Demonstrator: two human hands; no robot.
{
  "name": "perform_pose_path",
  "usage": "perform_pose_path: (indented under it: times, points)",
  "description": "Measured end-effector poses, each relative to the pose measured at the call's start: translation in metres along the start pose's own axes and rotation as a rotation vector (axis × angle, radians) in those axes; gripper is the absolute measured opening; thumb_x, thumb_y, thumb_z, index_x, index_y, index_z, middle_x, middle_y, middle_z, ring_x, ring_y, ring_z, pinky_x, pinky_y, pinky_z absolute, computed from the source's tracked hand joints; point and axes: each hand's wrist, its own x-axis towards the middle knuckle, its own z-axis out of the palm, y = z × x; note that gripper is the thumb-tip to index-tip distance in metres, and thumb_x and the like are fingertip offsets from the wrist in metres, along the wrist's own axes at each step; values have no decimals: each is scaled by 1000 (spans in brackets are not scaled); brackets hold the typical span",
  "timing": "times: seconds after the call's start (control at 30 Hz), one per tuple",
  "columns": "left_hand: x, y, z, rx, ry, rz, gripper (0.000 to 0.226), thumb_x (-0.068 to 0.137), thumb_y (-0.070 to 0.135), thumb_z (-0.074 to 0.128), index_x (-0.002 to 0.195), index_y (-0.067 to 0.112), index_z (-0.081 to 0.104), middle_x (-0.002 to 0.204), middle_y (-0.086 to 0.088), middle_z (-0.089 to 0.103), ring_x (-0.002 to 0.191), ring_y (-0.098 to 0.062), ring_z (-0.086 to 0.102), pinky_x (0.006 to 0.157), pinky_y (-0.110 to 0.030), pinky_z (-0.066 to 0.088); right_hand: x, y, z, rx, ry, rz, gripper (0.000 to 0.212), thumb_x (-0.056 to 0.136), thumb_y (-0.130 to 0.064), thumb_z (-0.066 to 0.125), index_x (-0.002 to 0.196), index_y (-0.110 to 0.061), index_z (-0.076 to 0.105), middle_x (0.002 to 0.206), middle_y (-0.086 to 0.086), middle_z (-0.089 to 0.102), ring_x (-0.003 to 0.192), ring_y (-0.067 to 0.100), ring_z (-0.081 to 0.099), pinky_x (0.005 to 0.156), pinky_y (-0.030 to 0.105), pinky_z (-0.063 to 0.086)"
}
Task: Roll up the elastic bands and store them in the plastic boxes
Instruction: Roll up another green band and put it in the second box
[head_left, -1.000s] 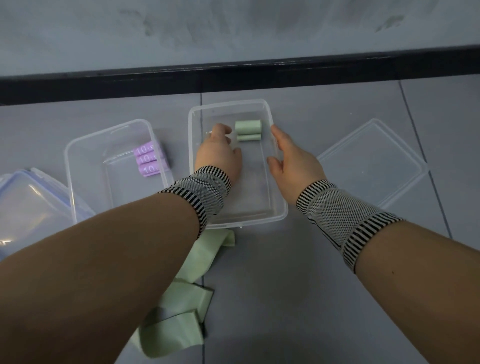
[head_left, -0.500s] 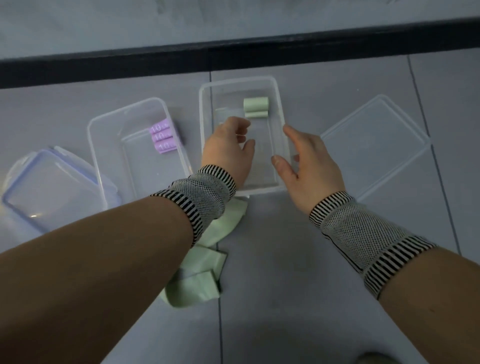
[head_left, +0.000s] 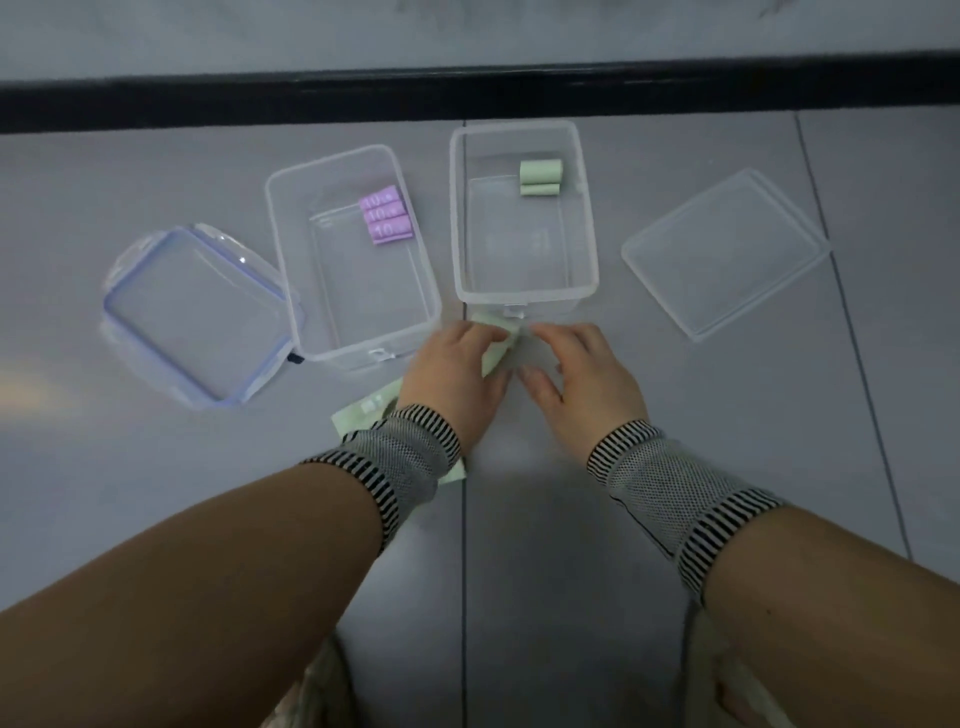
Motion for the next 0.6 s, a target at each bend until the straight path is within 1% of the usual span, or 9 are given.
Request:
perform_pose_path:
  times: [0.03,0.1,0.17,0.23,0.33,0.4,0.47,0.53,0.6]
  points:
    - [-11,-6,0,54,-20,10,39,87,29,60,125,22,55,128,-2,52,116,-22,48,99,-30,35,-8,-3,5,-15,-21,-10,47,92,-33,56,136,-22,47,130,4,47,110,23,55,89,32,44]
    - [-31,-19,1,124,-33,0,48,87,31,60,133,23,50,136,-1,47,126,-24,38,106,-30,28,-22,-8,14,-59,-64,-41,48,93,-32,54,139,-22,44,134,4,45,118,23,51,94,32,41]
    - [-45,-33,4,153,-22,-56,53,86,35,60,137,26,46,141,-2,42,131,-24,32,110,-36,28,-34,-6,25,-108,-102,-65,50,94,-33,51,141,-21,41,138,4,43,122,22,47,98,32,39]
    - [-53,-46,9,157,-9,-125,57,85,38,61,138,30,43,143,-1,39,133,-25,29,109,-41,30,-40,-2,34,-131,-161,-55,50,96,-33,48,143,-21,38,141,3,41,126,21,43,102,31,36]
    - [-50,-58,17,80,11,-166,58,85,37,62,139,32,42,143,-2,39,132,-25,30,108,-41,32,-32,2,46,-68,-234,-10,50,97,-31,46,145,-22,35,145,4,39,131,21,39,109,31,31]
    - [-44,-63,20,5,49,-165,57,84,34,64,138,29,44,140,-5,42,130,-26,34,109,-38,32,-20,1,53,21,-255,30,50,97,-28,46,145,-22,34,147,4,36,134,20,36,112,29,26]
    - [-40,-67,21,-53,93,-158,56,83,29,66,136,25,48,136,-7,46,126,-28,39,108,-34,30,-8,-4,57,106,-255,76,50,97,-27,46,146,-23,34,149,5,33,136,18,33,111,25,22]
    - [-40,-70,20,-53,112,-152,55,82,27,67,135,23,50,132,-8,51,122,-29,42,105,-32,30,2,-9,60,165,-246,115,50,97,-27,46,145,-24,34,150,5,31,136,18,33,109,21,20]
    - [-42,-76,19,-8,120,-156,55,82,30,67,134,24,50,129,-5,54,120,-29,43,103,-33,32,11,-13,64,184,-252,138,49,97,-26,45,145,-21,35,150,6,29,136,19,32,110,21,19]
